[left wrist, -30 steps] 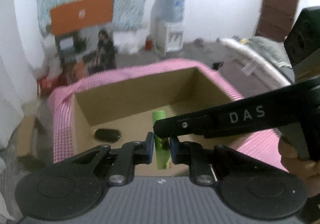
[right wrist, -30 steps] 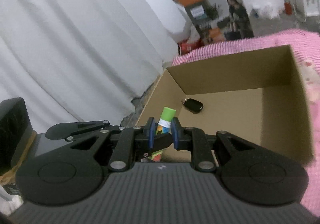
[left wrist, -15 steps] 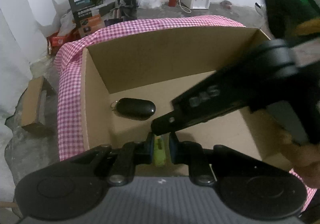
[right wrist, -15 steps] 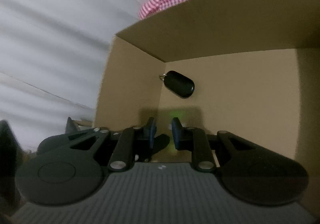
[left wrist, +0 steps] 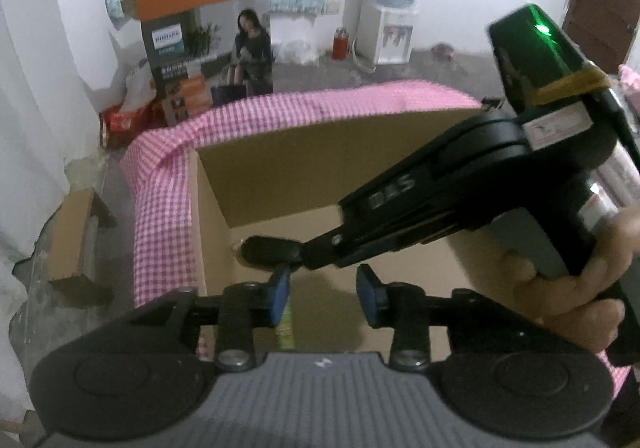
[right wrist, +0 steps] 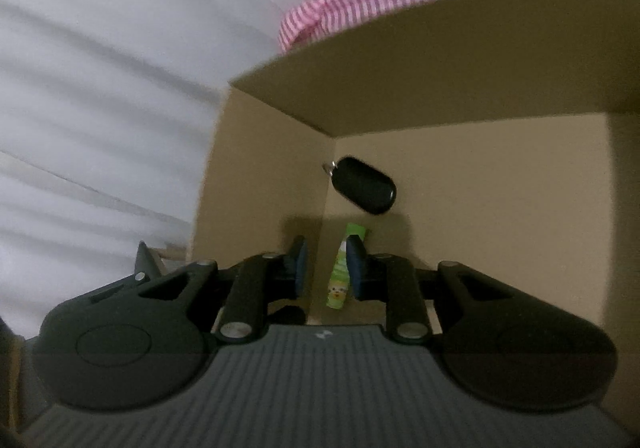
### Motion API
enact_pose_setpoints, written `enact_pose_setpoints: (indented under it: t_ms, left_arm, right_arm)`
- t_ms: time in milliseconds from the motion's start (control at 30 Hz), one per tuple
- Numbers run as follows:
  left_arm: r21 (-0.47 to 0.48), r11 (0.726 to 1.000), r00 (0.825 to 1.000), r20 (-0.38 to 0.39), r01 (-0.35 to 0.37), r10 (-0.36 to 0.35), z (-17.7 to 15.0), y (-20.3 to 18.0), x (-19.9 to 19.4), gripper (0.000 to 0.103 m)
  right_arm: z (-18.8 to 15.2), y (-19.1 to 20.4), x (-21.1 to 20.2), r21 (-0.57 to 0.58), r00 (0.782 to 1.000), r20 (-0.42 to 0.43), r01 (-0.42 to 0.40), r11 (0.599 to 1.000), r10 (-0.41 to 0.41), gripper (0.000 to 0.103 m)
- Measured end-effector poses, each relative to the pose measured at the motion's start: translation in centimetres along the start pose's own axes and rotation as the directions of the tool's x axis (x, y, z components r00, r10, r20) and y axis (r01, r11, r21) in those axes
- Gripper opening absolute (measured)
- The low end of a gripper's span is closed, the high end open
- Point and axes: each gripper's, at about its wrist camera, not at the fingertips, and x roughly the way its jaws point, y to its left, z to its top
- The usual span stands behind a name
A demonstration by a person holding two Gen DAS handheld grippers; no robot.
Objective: Organize rigid objects
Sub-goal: 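Return the right gripper to the table and grasp the black cylinder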
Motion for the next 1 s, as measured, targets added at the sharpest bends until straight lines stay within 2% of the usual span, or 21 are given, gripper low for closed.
enact_pose_setpoints:
  t_ms: [167,300,400,533,767,900,1000]
  left_arm:
    - [0.011,0.999,0.996,0.074,0.04,-0.04,-1.2,-1.3,-3.3,0.05]
    - [0.008,0.995,0.986,0.137,0.098,-0.098,-3.4,-2.9,-5.7,0.059]
    - [0.019,0.992,0.978,0.167,0.127,-0.128,-5.1,-4.5,-7.0,0.066]
    - [0.054,0.986,0.972,0.165,0.159,-0.166,-7.7,-6.8,-7.4,0.077]
    - [0.135,0.971,0.968,0.131,0.197,-0.215,-11.0,-11.4,-6.5,0.093]
    - [0.199,0.952,0.964,0.083,0.231,-0.251,-12.7,-14.4,-5.0,0.094]
    - [0.225,0.943,0.964,0.043,0.247,-0.263,-13.3,-16.3,-3.1,0.094]
  right_arm:
    - [-2.3,0.7,-6.0,-0.053,0.994,0.107,-0.026,0.998,0.032,0.026]
    - [-6.0,0.8,-11.3,-0.104,0.98,0.186,-0.046,0.993,0.065,0.026]
    - [-9.5,0.3,-15.2,-0.137,0.97,0.234,-0.036,0.99,0.068,0.027]
    - [-14.2,-1.2,-18.5,-0.157,0.962,0.273,0.019,0.987,0.025,0.029]
    - [-20.8,-5.4,-18.5,-0.145,0.953,0.282,0.152,0.978,-0.106,0.029]
    - [-21.9,-6.7,-16.5,-0.166,0.946,0.264,0.235,0.958,-0.186,0.029]
    - [-21.8,-7.0,-15.2,-0.207,0.949,0.242,0.253,0.945,-0.201,0.031]
